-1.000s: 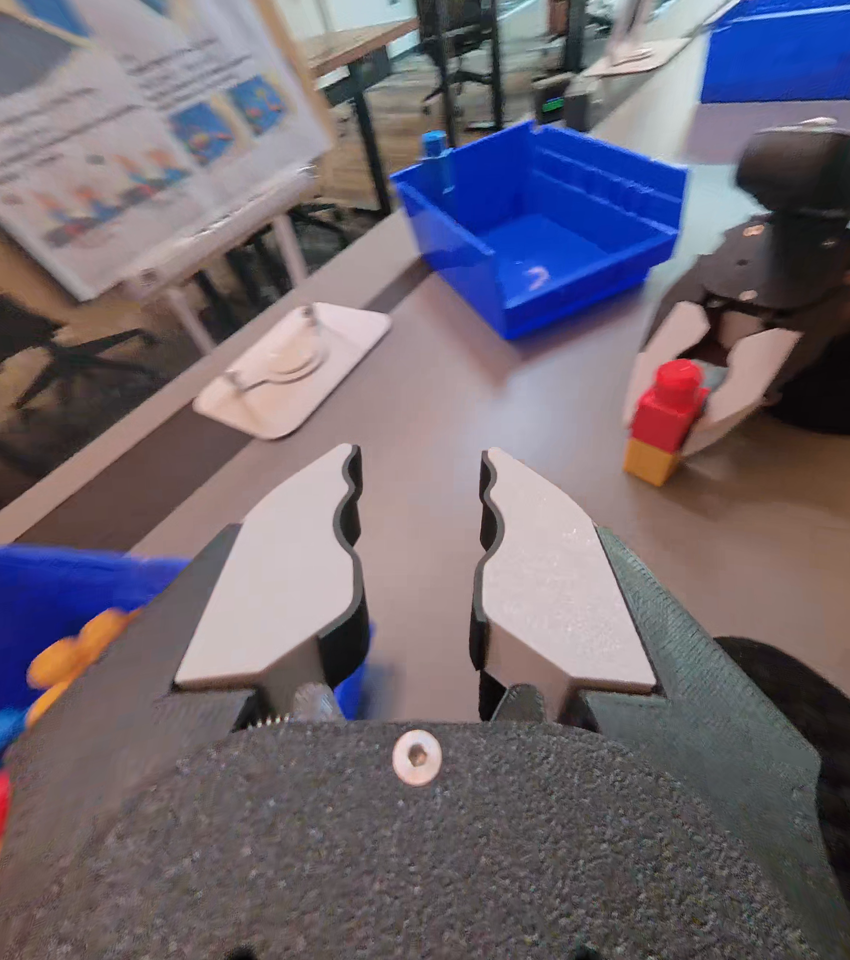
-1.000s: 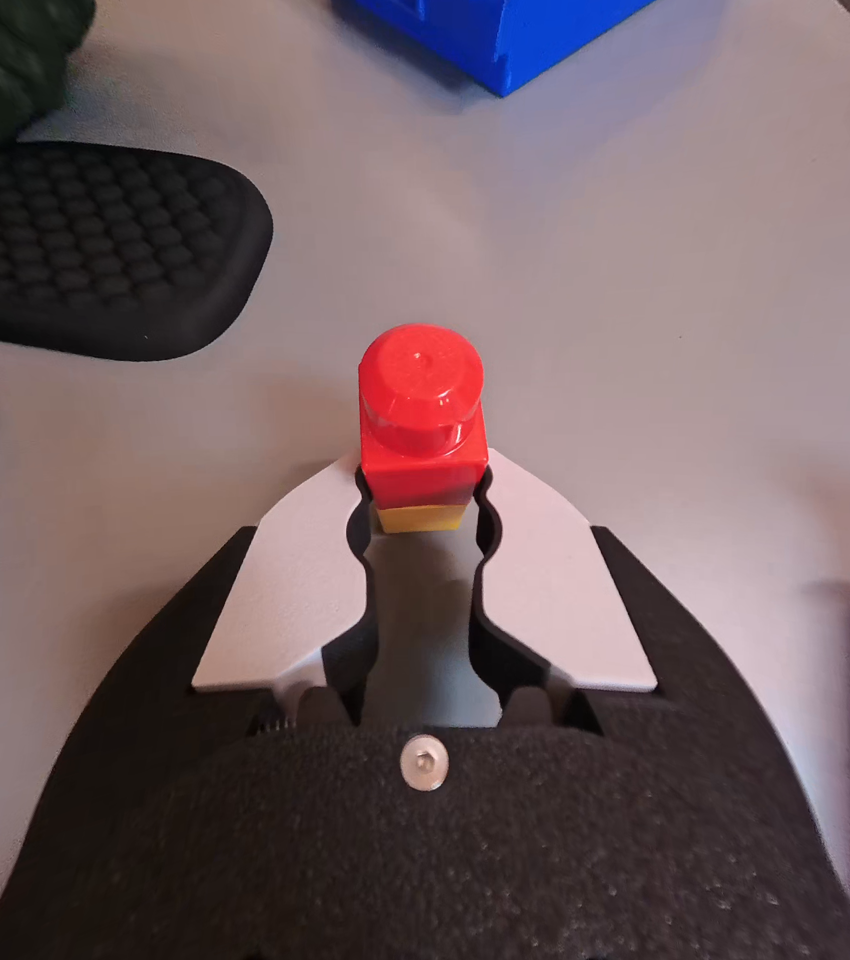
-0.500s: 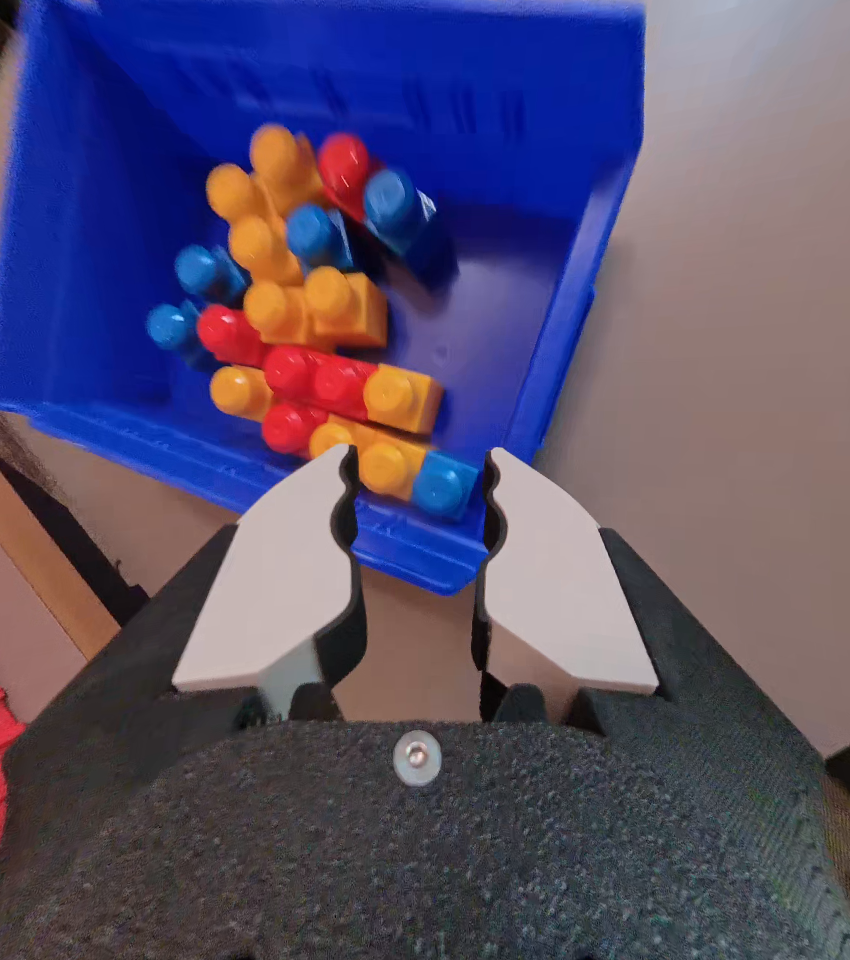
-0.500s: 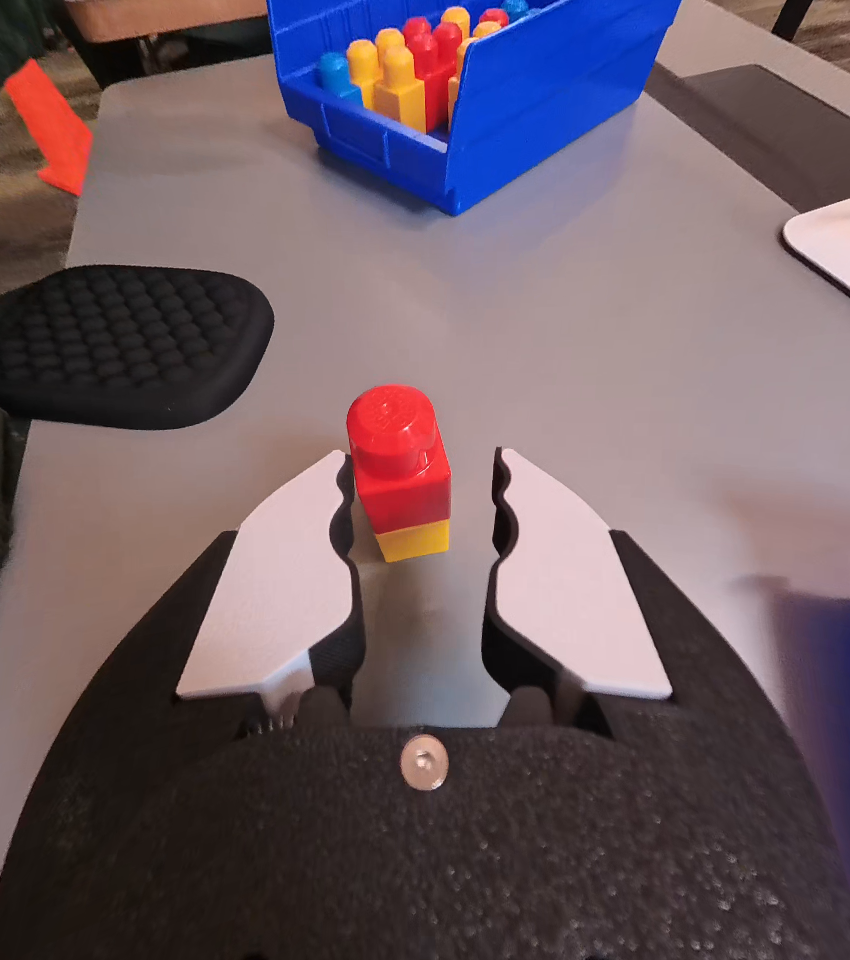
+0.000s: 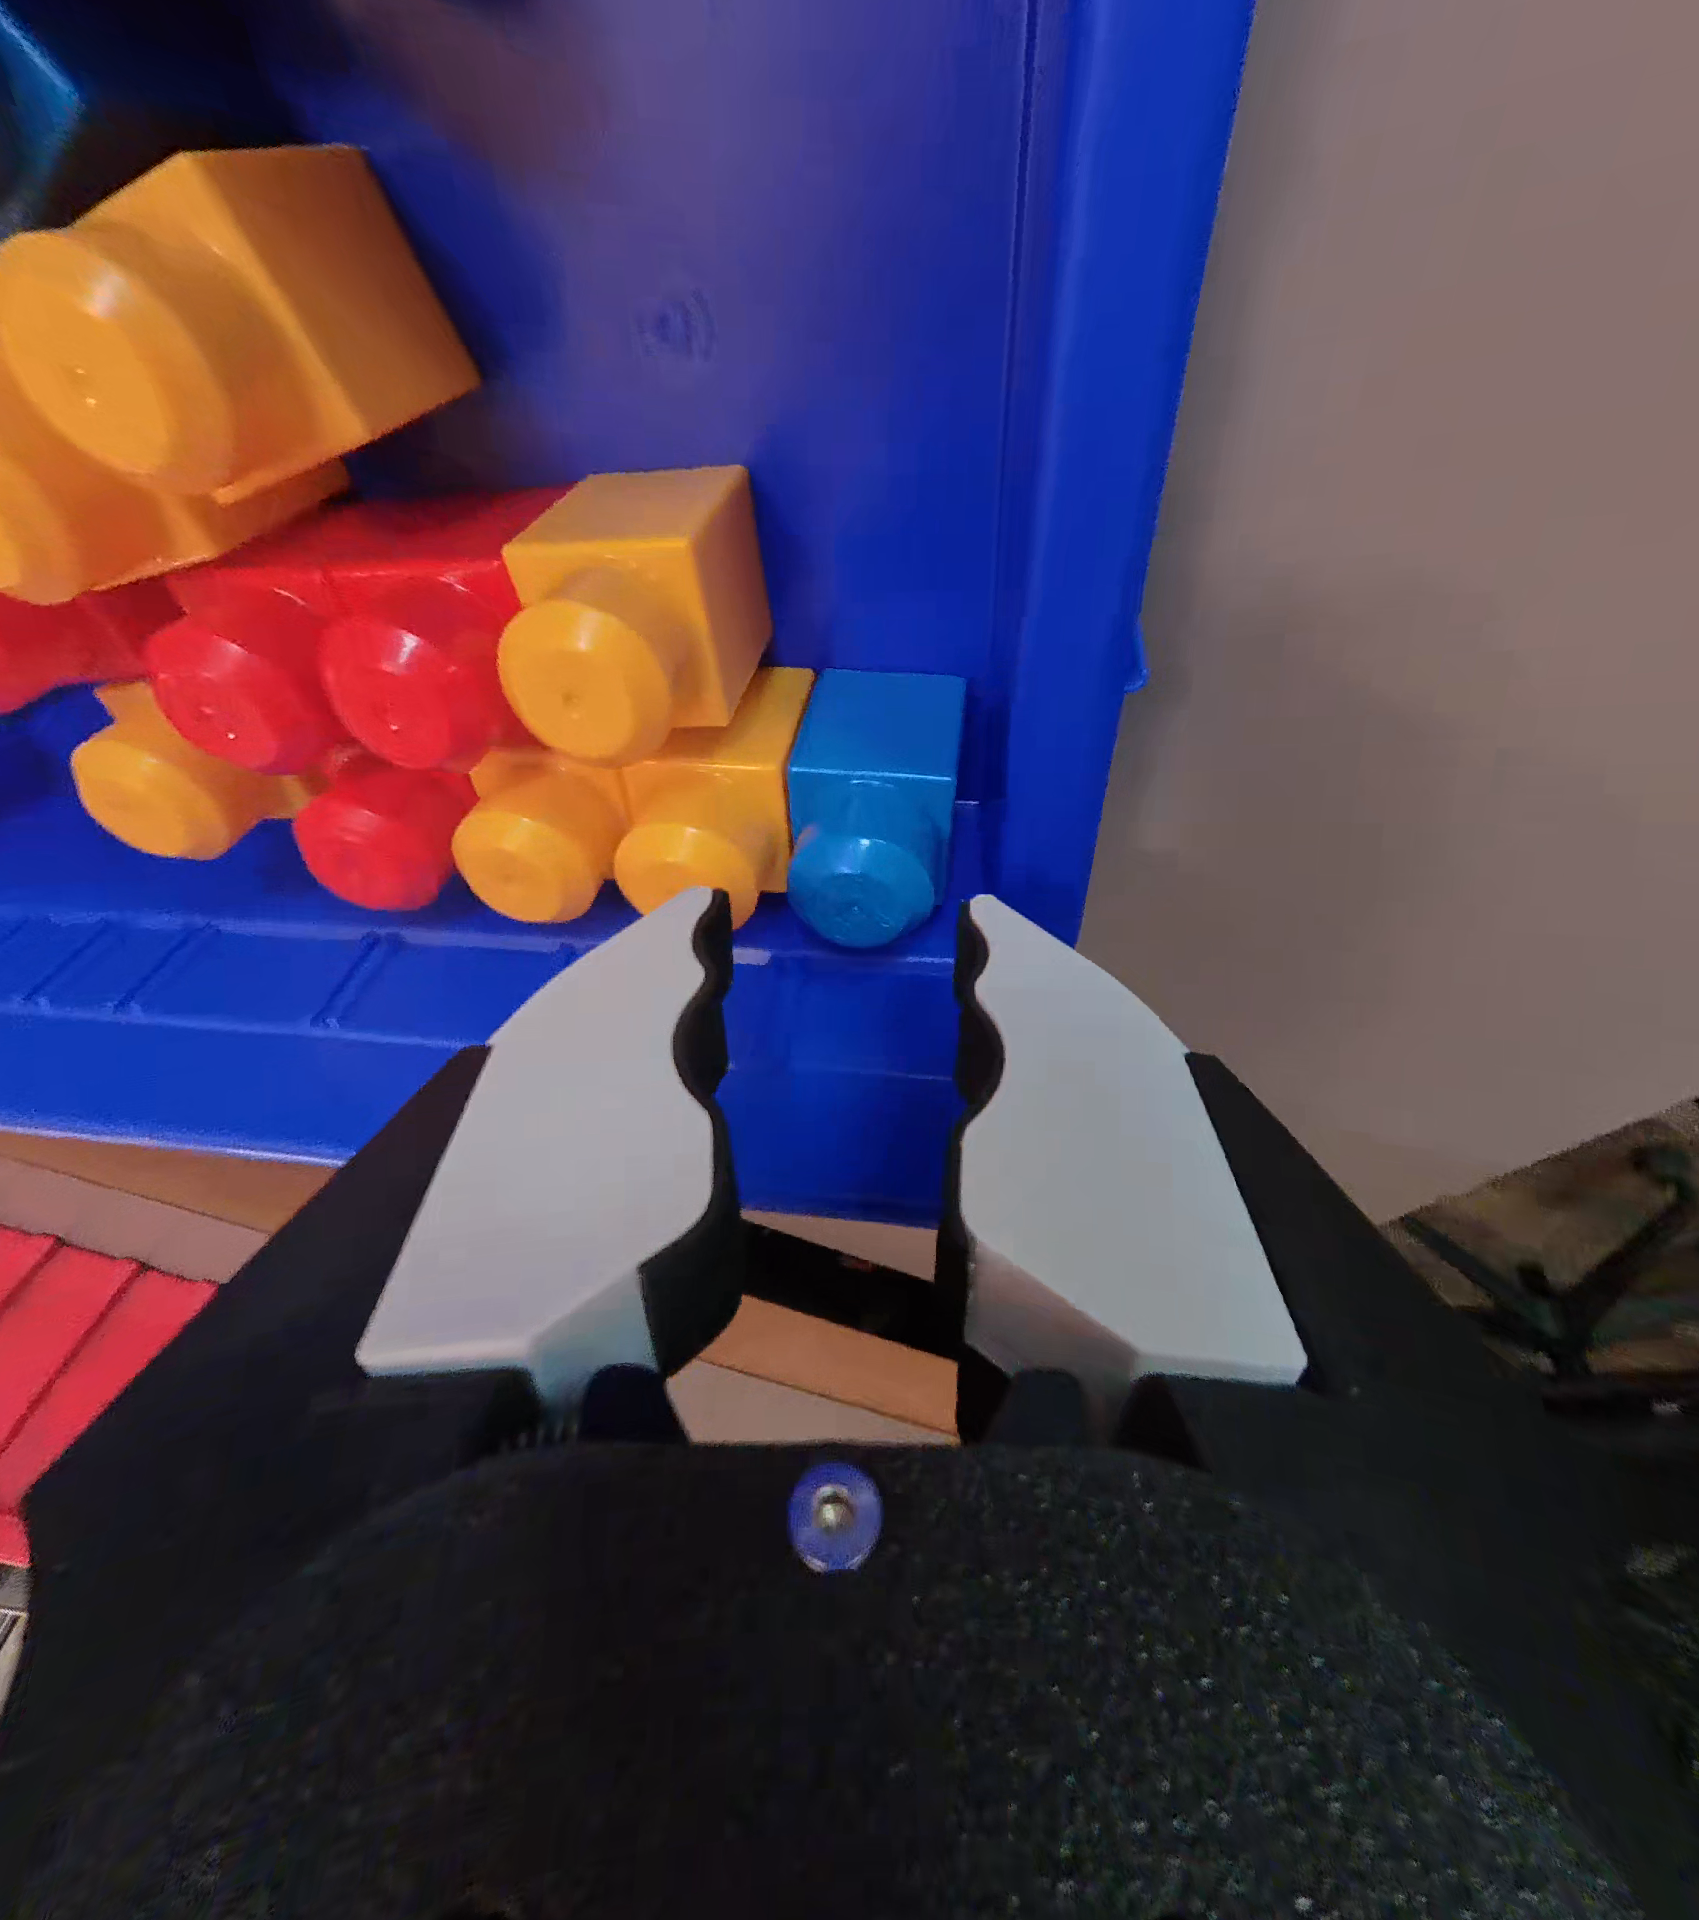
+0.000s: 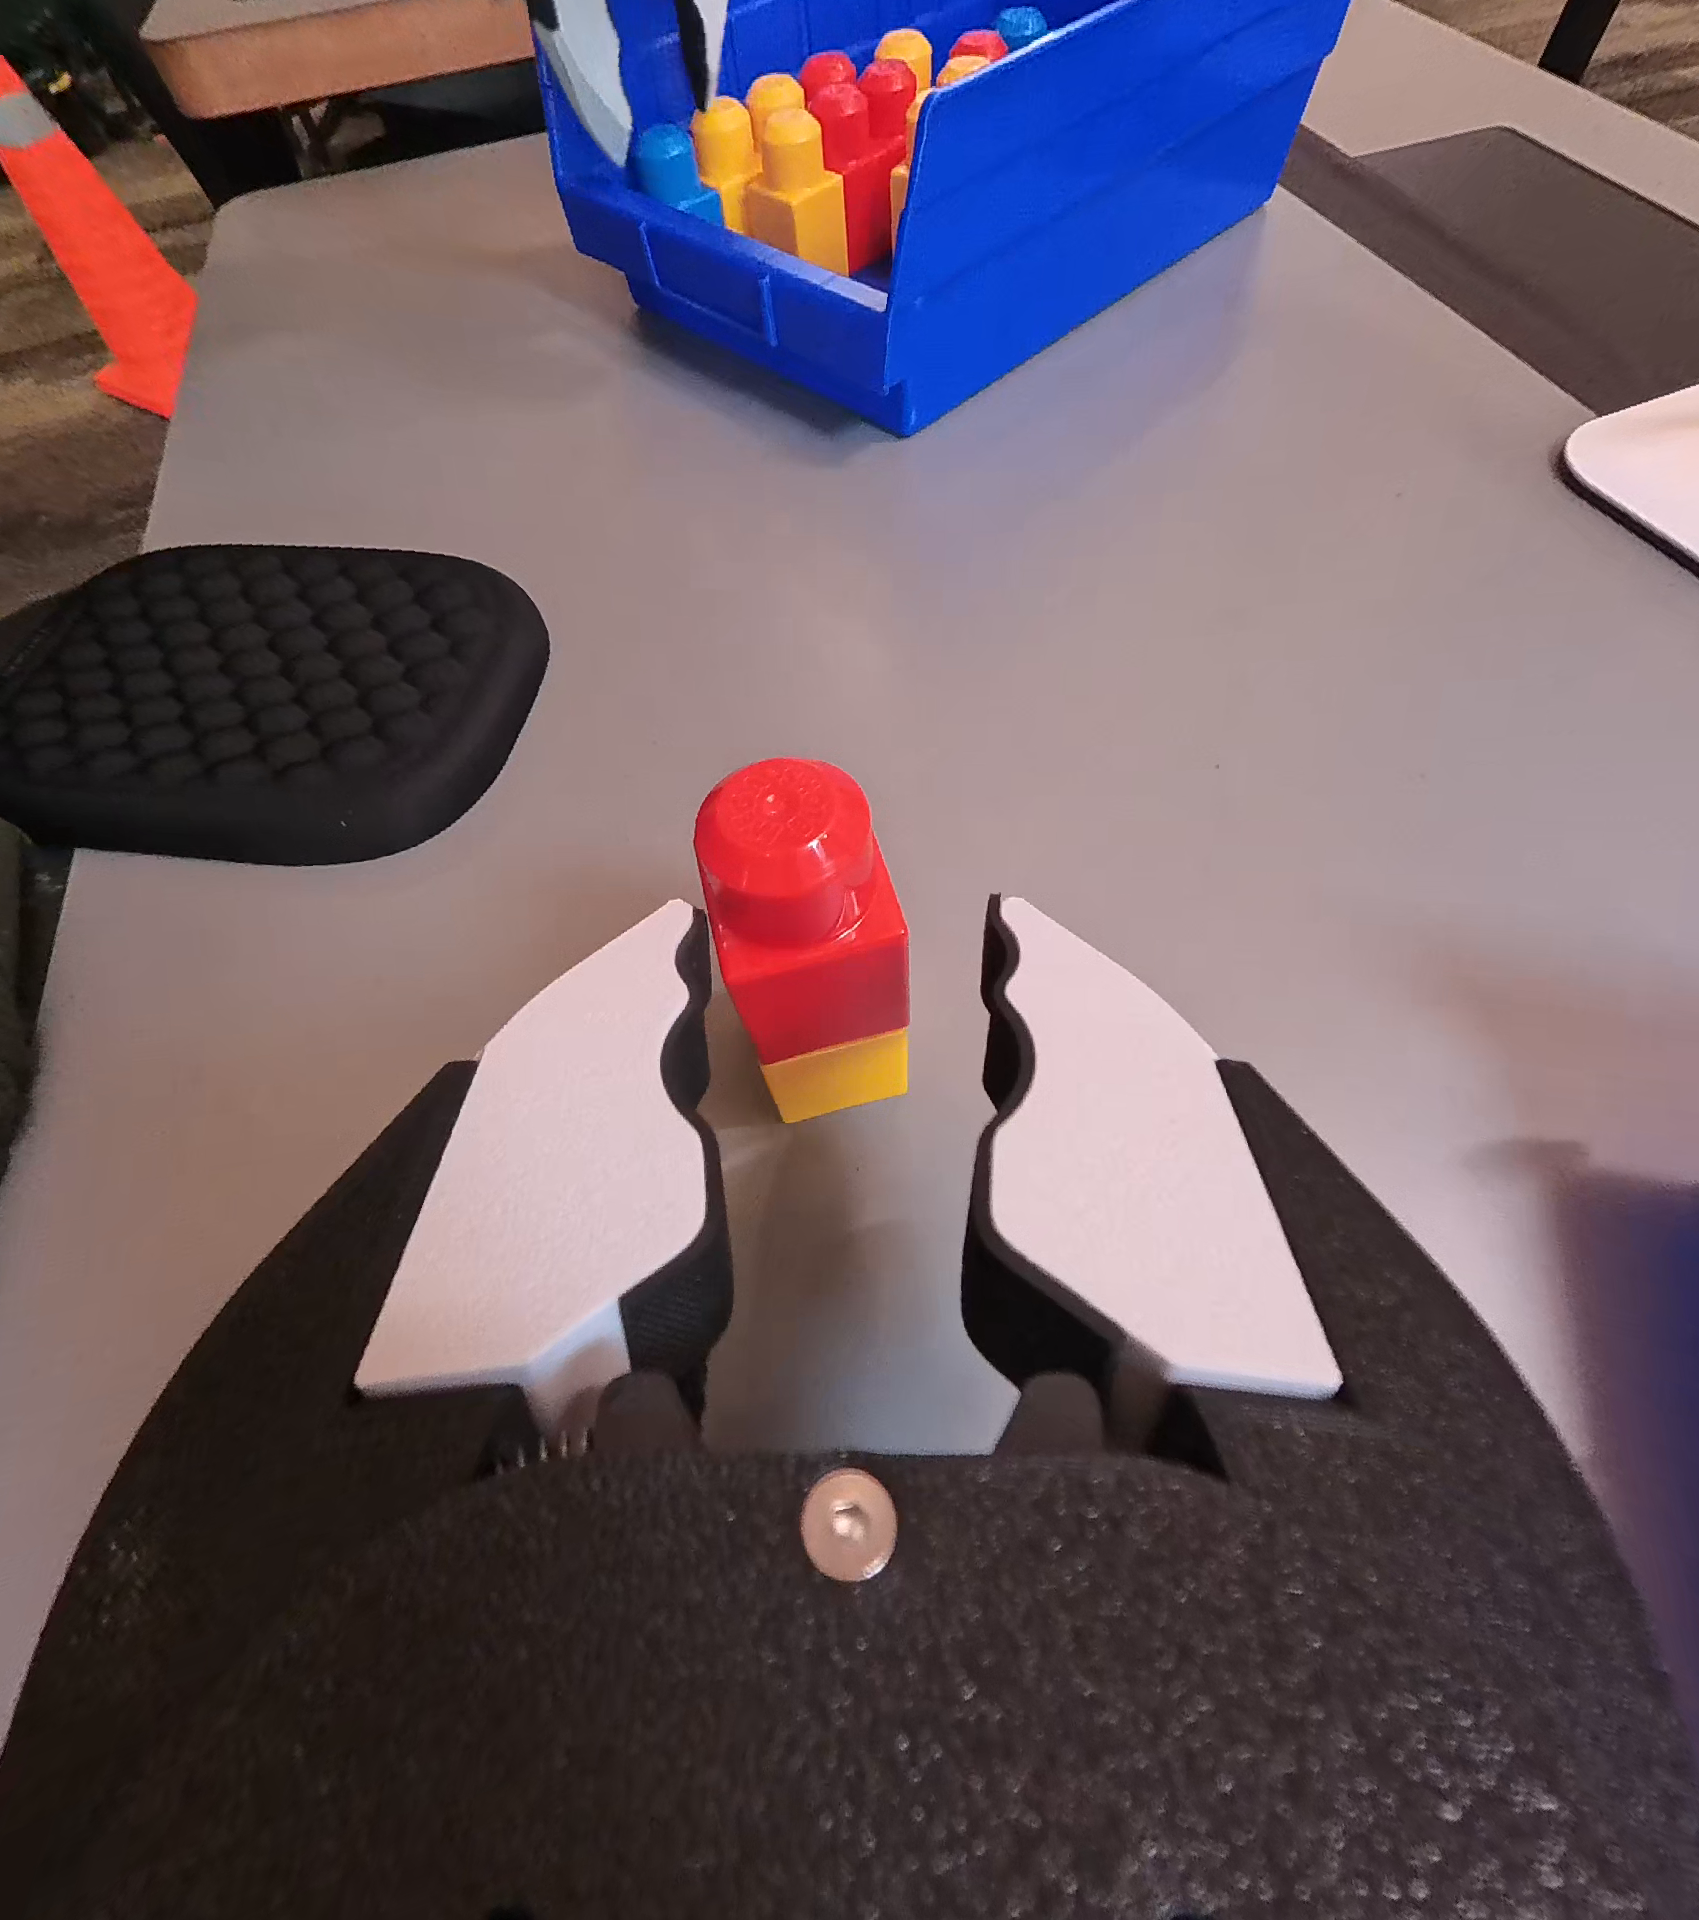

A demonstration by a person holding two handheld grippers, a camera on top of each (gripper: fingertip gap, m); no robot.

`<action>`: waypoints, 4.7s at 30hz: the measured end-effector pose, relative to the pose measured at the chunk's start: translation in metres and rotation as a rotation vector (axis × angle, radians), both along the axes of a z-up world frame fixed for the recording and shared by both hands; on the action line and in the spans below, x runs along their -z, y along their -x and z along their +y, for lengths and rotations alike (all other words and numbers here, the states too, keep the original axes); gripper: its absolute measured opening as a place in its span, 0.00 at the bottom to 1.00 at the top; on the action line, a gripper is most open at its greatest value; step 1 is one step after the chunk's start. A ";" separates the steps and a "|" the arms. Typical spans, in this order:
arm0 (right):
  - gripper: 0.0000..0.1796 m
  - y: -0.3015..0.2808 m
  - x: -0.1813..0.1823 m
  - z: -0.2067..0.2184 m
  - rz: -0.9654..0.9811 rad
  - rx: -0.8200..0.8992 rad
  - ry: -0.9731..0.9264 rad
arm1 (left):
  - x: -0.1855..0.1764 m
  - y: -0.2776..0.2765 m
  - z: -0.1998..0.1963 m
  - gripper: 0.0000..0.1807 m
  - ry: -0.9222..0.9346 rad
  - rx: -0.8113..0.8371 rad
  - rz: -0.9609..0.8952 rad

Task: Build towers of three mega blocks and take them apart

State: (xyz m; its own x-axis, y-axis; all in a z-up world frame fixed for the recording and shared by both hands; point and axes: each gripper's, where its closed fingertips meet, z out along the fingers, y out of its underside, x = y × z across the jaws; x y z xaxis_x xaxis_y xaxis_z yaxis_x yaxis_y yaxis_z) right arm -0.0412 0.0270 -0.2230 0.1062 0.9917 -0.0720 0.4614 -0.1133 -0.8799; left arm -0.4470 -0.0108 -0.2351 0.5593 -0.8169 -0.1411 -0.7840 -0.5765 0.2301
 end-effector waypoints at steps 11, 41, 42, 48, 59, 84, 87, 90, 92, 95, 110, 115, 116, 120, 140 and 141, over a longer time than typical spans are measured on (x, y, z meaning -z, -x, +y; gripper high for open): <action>0.28 -0.002 -0.003 0.001 0.018 0.005 0.006 | 0.003 -0.009 -0.001 0.19 0.061 0.100 -0.002; 0.21 0.012 0.031 -0.014 -0.267 -0.054 -0.183 | -0.081 -0.302 0.000 0.15 -0.351 0.452 -0.742; 0.21 0.012 0.033 -0.016 -0.314 -0.050 -0.194 | -0.077 -0.310 -0.001 0.16 -0.340 0.452 -0.752; 0.21 0.018 0.038 -0.026 -0.524 -0.047 -0.277 | -0.055 -0.330 -0.007 0.15 -0.288 0.503 -0.691; 0.21 0.023 0.041 -0.059 -0.604 -0.222 -0.142 | -0.045 -0.335 -0.028 0.15 -0.152 0.582 -0.672; 0.21 0.038 0.043 -0.073 -0.441 -0.264 -0.001 | -0.086 -0.369 -0.028 0.26 -0.261 0.496 -1.078; 0.21 0.041 0.042 -0.071 -0.400 -0.251 -0.005 | -0.078 -0.366 -0.025 0.26 -0.312 0.442 -1.174; 0.21 0.045 0.041 -0.072 -0.390 -0.252 -0.012 | -0.053 -0.369 -0.022 0.20 -0.331 0.429 -1.162; 0.21 0.044 0.045 -0.072 -0.419 -0.250 -0.029 | -0.049 -0.373 -0.023 0.20 -0.327 0.413 -1.196; 0.20 0.044 0.045 -0.071 -0.426 -0.227 -0.032 | -0.046 -0.370 -0.022 0.20 -0.290 0.359 -1.180; 0.20 0.046 0.044 -0.073 -0.398 -0.225 0.004 | -0.042 -0.370 -0.024 0.20 -0.317 0.481 -1.038; 0.21 0.046 0.044 -0.069 -0.356 -0.237 -0.017 | -0.044 -0.371 -0.030 0.36 -0.342 0.485 -1.263; 0.21 0.046 0.043 -0.069 -0.338 -0.243 -0.012 | -0.038 -0.370 -0.027 0.36 -0.350 0.473 -1.277; 0.21 0.049 0.022 -0.063 -0.181 -0.252 -0.008 | -0.001 -0.370 -0.024 0.39 -0.284 0.428 -1.277; 0.19 0.020 -0.086 -0.041 0.284 -0.174 -0.070 | 0.014 -0.369 -0.020 0.22 -0.295 0.405 -1.208; 0.18 0.019 -0.088 -0.041 0.259 -0.174 -0.086 | 0.009 -0.370 -0.017 0.22 -0.328 0.393 -1.237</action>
